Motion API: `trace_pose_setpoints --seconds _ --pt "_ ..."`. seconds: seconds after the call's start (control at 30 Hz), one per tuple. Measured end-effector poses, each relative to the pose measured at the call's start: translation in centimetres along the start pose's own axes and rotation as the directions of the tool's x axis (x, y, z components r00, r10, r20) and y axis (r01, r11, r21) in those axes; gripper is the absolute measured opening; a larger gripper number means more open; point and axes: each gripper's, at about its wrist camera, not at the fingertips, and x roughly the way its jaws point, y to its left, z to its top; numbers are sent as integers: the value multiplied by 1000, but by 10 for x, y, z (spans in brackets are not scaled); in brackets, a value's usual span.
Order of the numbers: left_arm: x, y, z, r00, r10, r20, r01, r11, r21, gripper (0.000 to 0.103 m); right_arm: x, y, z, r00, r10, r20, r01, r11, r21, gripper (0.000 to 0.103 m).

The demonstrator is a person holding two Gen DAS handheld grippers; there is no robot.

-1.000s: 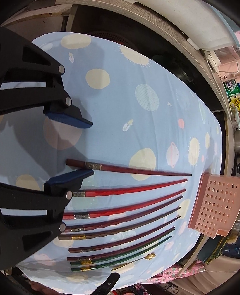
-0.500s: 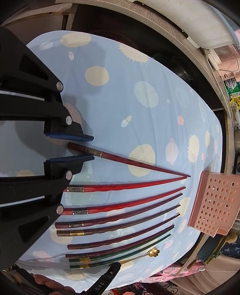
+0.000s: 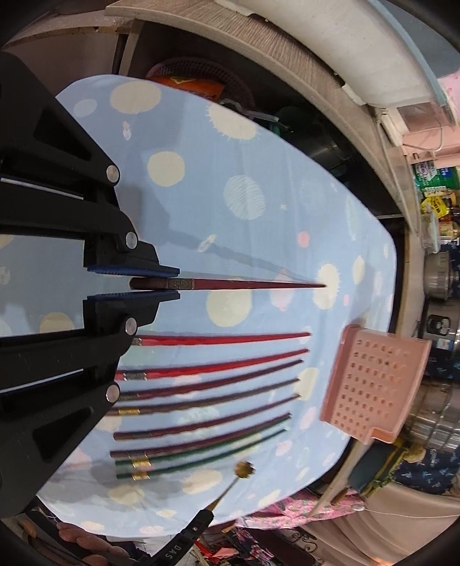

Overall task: Organize utensils
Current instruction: 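Lift and carry the chopstick with the left tool while the right tool carries the spoon into the pink holder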

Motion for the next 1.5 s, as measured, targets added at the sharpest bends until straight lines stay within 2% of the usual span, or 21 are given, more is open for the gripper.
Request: trace_pose_setpoints --seconds 0.23,0.5,0.73,0.8,0.9,1.03,1.13,1.23,1.37,1.5 --pt "-40 1 41 991 -4 132 5 1000 -6 7 -31 -1 30 996 15 84 -14 1000 -8 1" --pt "-75 1 122 959 -14 283 18 1000 -13 7 -46 8 86 983 53 174 -48 998 -33 1" --pt "-97 -7 206 917 -4 398 15 1000 -25 7 -37 20 149 970 108 216 -105 994 -24 1" --pt "-105 -10 221 905 -10 424 24 999 -28 7 -33 25 166 967 114 227 -111 993 -27 1" --pt "-119 -17 245 880 -20 474 40 999 -31 7 -27 33 189 964 124 236 -121 992 -30 1" --pt "-142 -26 278 838 -53 543 83 996 -31 7 -9 44 214 965 134 223 -130 991 -32 1" --pt "-149 -36 296 816 -60 574 89 996 -22 7 8 51 226 971 135 199 -131 991 -34 1" --pt "-144 -45 313 813 -71 578 97 995 -14 7 25 56 231 977 130 171 -126 991 -34 1" --pt "-128 -58 324 817 -83 571 102 995 -1 7 48 57 233 983 132 128 -129 991 -29 1" --pt "-98 -70 329 840 -66 538 75 997 6 7 65 57 232 987 127 97 -124 992 -34 1"
